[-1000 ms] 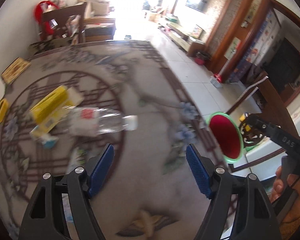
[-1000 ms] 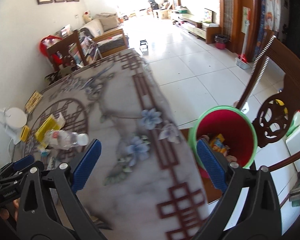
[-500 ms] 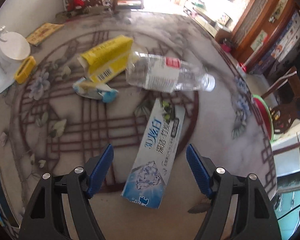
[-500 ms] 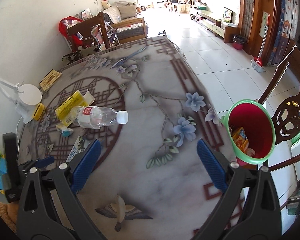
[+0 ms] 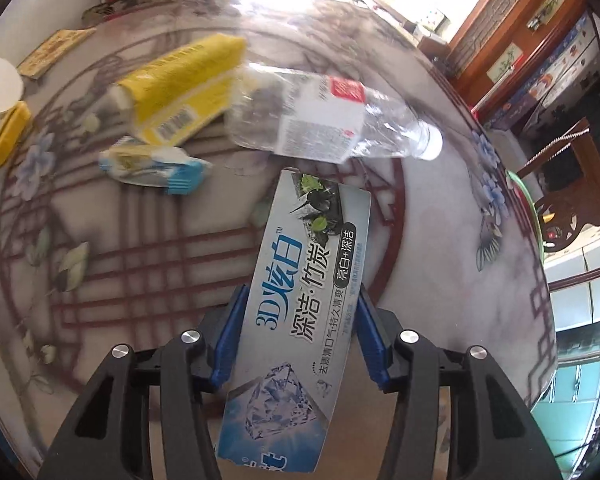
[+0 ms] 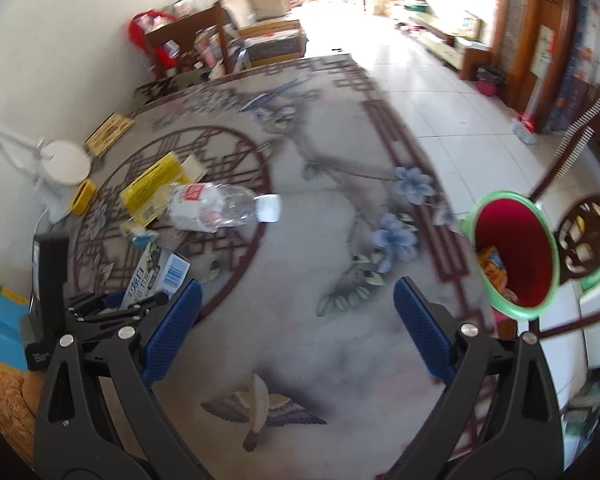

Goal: Collect trash
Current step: 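Grasp the white toothpaste box with the left gripper while the right grasps the water bottle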

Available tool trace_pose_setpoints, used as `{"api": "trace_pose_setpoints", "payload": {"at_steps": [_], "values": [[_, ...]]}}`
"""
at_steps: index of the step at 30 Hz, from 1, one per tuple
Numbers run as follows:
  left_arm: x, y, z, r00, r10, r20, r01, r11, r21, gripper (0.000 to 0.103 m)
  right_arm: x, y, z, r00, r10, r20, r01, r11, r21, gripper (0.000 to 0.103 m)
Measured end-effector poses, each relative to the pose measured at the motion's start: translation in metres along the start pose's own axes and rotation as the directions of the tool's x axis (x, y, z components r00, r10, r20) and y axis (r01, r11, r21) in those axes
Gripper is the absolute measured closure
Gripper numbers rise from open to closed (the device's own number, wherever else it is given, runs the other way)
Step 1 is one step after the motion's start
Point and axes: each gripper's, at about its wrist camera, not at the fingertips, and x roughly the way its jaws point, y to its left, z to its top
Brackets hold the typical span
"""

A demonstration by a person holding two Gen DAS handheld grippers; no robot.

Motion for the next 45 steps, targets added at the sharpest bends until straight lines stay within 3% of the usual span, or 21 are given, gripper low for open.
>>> {"api": "trace_pose_setpoints", "payload": {"at_steps": [2, 5, 12, 17, 22, 26, 29, 35, 45], "values": [[-0.011, 0.012, -0.005, 1.0, 0.012, 0.015, -0.011, 1.0, -0.018, 0.054, 0.019, 0.013, 0.011, 0.998, 0.038, -0.04, -0.042, 0.995, -0.088, 0.008], [-0.023, 0.033, -0.01, 0.999, 0.035, 0.016, -0.034, 0.998, -0.055, 0.054, 0.053, 0.034, 0.03, 0.994, 0.029, -0.104, -0.053, 0.97, -0.236, 0.008], [-0.042, 0.074, -0.027, 0.994, 0.107, 0.029, -0.102, 0.985, -0.141, 0.054, 0.14, 0.093, 0.064, 0.966, -0.049, -0.254, -0.099, 0.837, -0.538, 0.008], [-0.056, 0.088, -0.032, 0.987, 0.149, 0.053, -0.138, 0.974, -0.178, 0.054, 0.188, 0.125, 0.074, 0.949, -0.109, -0.297, -0.119, 0.746, -0.656, 0.008], [-0.076, 0.091, -0.025, 0.974, 0.194, 0.121, -0.169, 0.968, -0.188, 0.054, 0.205, 0.14, 0.076, 0.936, -0.078, -0.344, -0.183, 0.727, -0.662, 0.009], [-0.086, 0.091, -0.018, 0.957, 0.241, 0.165, -0.209, 0.96, -0.187, 0.054, 0.204, 0.144, 0.07, 0.928, -0.06, -0.368, -0.211, 0.728, -0.652, 0.043], [-0.092, 0.091, -0.016, 0.952, 0.248, 0.182, -0.212, 0.958, -0.192, 0.054, 0.193, 0.142, 0.064, 0.934, -0.029, -0.357, -0.214, 0.753, -0.622, 0.044], [-0.096, 0.082, -0.009, 0.946, 0.259, 0.196, -0.228, 0.959, -0.167, 0.054, 0.151, 0.121, 0.056, 0.946, 0.078, -0.314, -0.215, 0.877, -0.43, 0.045], [-0.099, 0.056, 0.006, 0.941, 0.249, 0.23, -0.23, 0.967, -0.104, 0.054, 0.109, 0.101, 0.033, 0.963, 0.137, -0.234, -0.193, 0.953, -0.235, 0.045]]}}
